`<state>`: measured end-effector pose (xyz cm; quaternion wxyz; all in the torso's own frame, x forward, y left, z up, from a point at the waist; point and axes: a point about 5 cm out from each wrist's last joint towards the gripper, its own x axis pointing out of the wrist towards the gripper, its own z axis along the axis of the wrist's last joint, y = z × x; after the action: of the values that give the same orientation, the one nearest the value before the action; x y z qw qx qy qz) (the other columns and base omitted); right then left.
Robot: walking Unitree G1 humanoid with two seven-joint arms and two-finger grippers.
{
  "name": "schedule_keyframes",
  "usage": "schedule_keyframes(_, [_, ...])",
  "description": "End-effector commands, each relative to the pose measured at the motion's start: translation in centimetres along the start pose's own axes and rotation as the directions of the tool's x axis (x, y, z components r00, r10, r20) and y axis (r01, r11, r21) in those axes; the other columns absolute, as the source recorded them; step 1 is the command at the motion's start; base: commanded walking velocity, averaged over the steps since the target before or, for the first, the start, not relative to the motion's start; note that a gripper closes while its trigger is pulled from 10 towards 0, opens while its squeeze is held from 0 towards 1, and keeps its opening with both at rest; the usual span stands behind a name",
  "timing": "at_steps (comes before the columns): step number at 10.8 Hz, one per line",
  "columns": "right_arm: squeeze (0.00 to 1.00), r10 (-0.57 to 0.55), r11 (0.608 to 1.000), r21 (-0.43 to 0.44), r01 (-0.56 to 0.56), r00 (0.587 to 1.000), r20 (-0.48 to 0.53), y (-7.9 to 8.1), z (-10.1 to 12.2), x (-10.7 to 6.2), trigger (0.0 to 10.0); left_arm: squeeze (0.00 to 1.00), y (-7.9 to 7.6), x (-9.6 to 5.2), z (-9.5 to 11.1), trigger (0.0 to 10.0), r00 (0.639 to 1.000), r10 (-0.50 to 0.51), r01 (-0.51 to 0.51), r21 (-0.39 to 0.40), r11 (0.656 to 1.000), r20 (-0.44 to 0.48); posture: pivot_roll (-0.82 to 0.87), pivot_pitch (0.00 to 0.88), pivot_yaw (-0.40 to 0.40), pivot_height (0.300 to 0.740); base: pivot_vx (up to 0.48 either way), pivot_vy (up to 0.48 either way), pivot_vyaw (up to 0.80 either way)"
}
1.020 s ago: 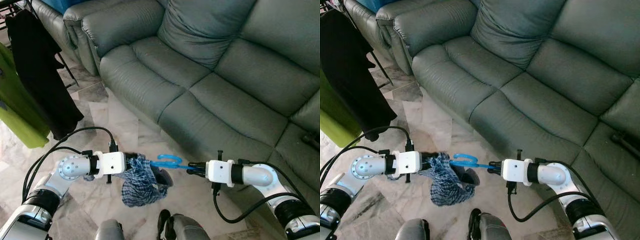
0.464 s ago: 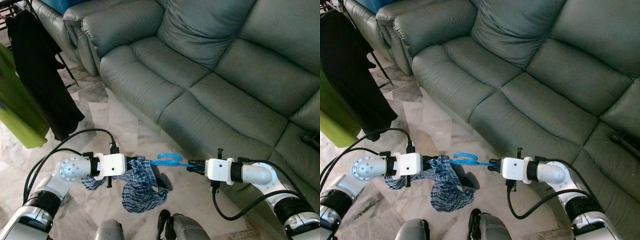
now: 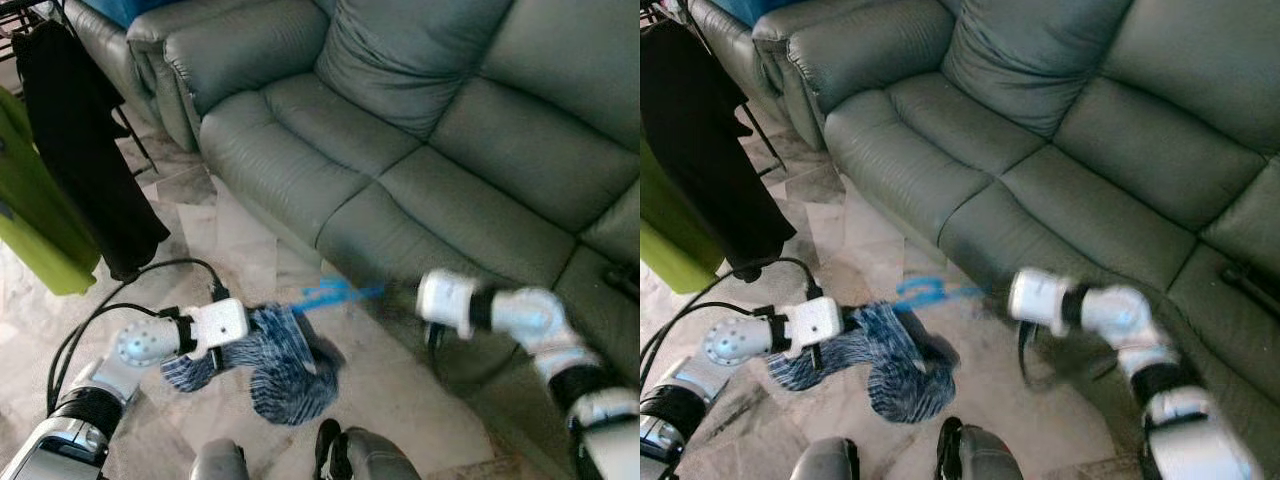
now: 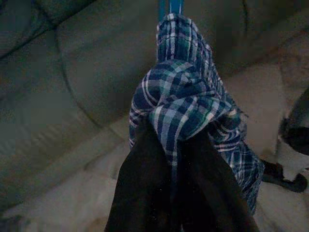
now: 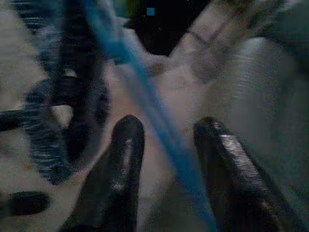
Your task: Hang hanger
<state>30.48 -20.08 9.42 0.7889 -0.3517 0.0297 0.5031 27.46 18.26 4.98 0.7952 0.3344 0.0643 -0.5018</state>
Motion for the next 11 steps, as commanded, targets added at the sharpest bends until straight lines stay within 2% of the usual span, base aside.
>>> schedule_keyframes(1, [1.00, -0.047, 0.999, 0.016, 0.048, 0.999, -0.013, -1.0, -0.2, -0.8, 10.0, 0.00, 0.1, -0.1, -0.1, 0.0, 1.000, 0.010, -0.010, -0.008, 1.000, -0.007, 0.02, 0.150, -0.080, 0.740, 0.000, 0.000, 0.00])
schedule_keyframes(2, [1.00, -0.141, 0.989, 0.039, 0.142, 0.989, -0.036, -3.2, -0.2, -2.0, 10.0, 0.00, 0.0, -0.2, -0.4, 0.0, 1.000, 0.012, -0.013, -0.015, 1.000, -0.023, 0.02, 0.150, -0.079, 0.740, 0.000, 0.000, 0.00])
schedule_keyframes(3, [1.00, -0.248, 0.968, 0.009, 0.250, 0.965, -0.084, -4.9, -0.3, -3.2, 10.0, 0.00, 0.5, -0.2, -0.8, 0.0, 0.994, 0.085, -0.087, -0.038, 0.995, -0.065, 0.02, 0.150, -0.080, 0.740, 0.000, 0.000, 0.00])
schedule_keyframes(4, [1.00, -0.362, 0.932, -0.021, 0.362, 0.927, -0.100, -6.1, -0.2, -3.9, 10.0, 0.00, 1.2, -0.2, -1.1, 0.0, 0.979, 0.178, -0.187, -0.099, 0.977, -0.094, 0.01, 0.152, -0.078, 0.740, 0.000, 0.000, 0.00])
schedule_keyframes(5, [1.00, -0.526, 0.849, -0.005, 0.528, 0.846, -0.081, -7.5, 0.1, -4.5, 10.0, 0.00, 1.9, -0.1, -1.4, 0.0, 0.955, 0.273, -0.291, -0.179, 0.940, -0.116, 0.01, 0.154, -0.076, 0.740, 0.000, 0.000, 0.00])
schedule_keyframes(6, [1.00, -0.635, 0.770, 0.009, 0.637, 0.769, -0.068, -8.0, 0.1, -4.9, 10.0, 0.00, 2.5, 0.4, -1.5, 0.0, 0.904, 0.404, -0.425, -0.380, 0.822, -0.138, 0.01, 0.157, -0.070, 0.740, 0.000, 0.000, 0.00])
schedule_keyframes(7, [1.00, -0.692, 0.716, 0.055, 0.696, 0.718, -0.075, -7.8, -0.3, -5.1, 10.0, 0.00, 2.5, 0.9, -1.2, 0.0, 0.889, 0.439, -0.449, -0.439, 0.778, -0.132, 0.01, 0.157, -0.068, 0.740, 0.000, 0.000, 0.00])
schedule_keyframes(8, [1.00, -0.737, 0.651, 0.162, 0.742, 0.669, -0.097, -6.9, -1.1, -4.7, 10.0, 0.00, 2.6, 1.8, 0.0, 0.0, 0.883, 0.464, -0.437, -0.493, 0.752, -0.073, 0.01, 0.159, -0.068, 0.740, 0.000, 0.000, 0.00])
schedule_keyframes(9, [1.00, -0.730, 0.647, 0.219, 0.730, 0.676, -0.097, -5.8, -1.4, -3.8, 10.0, 0.00, 2.7, 2.3, 1.6, 0.0, 0.896, 0.444, -0.382, -0.470, 0.796, 0.025, 0.01, 0.161, -0.068, 0.740, 0.000, 0.000, 0.00])
schedule_keyframes(10, [1.00, -0.706, 0.660, 0.282, 0.696, 0.703, -0.082, -4.4, -1.3, -2.2, 10.0, 0.00, 2.5, 2.5, 4.1, 0.0, 0.914, 0.359, -0.266, -0.390, 0.881, 0.187, 0.02, 0.161, -0.065, 0.740, 0.000, 0.000, 0.00])
schedule_keyframes(11, [1.00, -0.692, 0.677, 0.260, 0.688, 0.716, -0.092, -3.9, -1.4, -1.5, 10.0, 0.00, 2.1, 2.5, 4.9, 0.0, 0.930, 0.280, -0.203, -0.301, 0.932, 0.237, 0.02, 0.160, -0.060, 0.740, 0.000, 0.000, 0.00])
